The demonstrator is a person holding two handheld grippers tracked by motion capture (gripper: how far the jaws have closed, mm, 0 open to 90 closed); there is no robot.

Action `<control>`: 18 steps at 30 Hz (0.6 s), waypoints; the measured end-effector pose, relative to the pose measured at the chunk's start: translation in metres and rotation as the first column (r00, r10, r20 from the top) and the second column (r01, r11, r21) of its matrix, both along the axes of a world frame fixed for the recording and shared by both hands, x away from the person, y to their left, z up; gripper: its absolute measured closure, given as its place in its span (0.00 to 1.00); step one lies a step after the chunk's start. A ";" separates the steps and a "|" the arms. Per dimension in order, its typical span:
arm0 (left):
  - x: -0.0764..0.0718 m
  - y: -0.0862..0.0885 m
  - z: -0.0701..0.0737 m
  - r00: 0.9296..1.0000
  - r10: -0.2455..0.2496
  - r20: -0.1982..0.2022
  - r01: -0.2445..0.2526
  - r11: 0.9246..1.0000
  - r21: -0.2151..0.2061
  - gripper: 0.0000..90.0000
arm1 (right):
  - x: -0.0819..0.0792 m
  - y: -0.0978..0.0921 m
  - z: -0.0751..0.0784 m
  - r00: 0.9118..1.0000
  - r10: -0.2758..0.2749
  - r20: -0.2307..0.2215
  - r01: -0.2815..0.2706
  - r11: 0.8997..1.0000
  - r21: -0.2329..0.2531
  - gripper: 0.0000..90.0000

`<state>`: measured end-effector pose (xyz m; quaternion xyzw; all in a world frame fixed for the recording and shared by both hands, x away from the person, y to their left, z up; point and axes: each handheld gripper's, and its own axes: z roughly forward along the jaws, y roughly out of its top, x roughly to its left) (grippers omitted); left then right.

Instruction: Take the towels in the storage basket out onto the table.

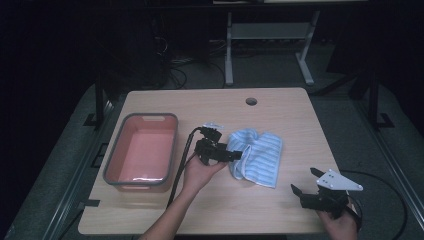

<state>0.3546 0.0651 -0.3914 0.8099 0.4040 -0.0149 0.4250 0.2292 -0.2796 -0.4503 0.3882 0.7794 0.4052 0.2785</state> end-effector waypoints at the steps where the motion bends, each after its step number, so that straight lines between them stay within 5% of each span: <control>1: -0.001 0.000 -0.001 1.000 0.001 0.001 -0.001 1.000 0.000 0.30 | 0.000 0.000 0.000 1.000 0.000 -0.005 0.000 1.000 0.002 0.16; 18: -0.022 0.013 -0.003 0.999 -0.024 0.027 0.025 1.000 -0.018 0.30 | 0.002 -0.001 -0.001 1.000 -0.006 -0.010 0.006 1.000 0.006 0.16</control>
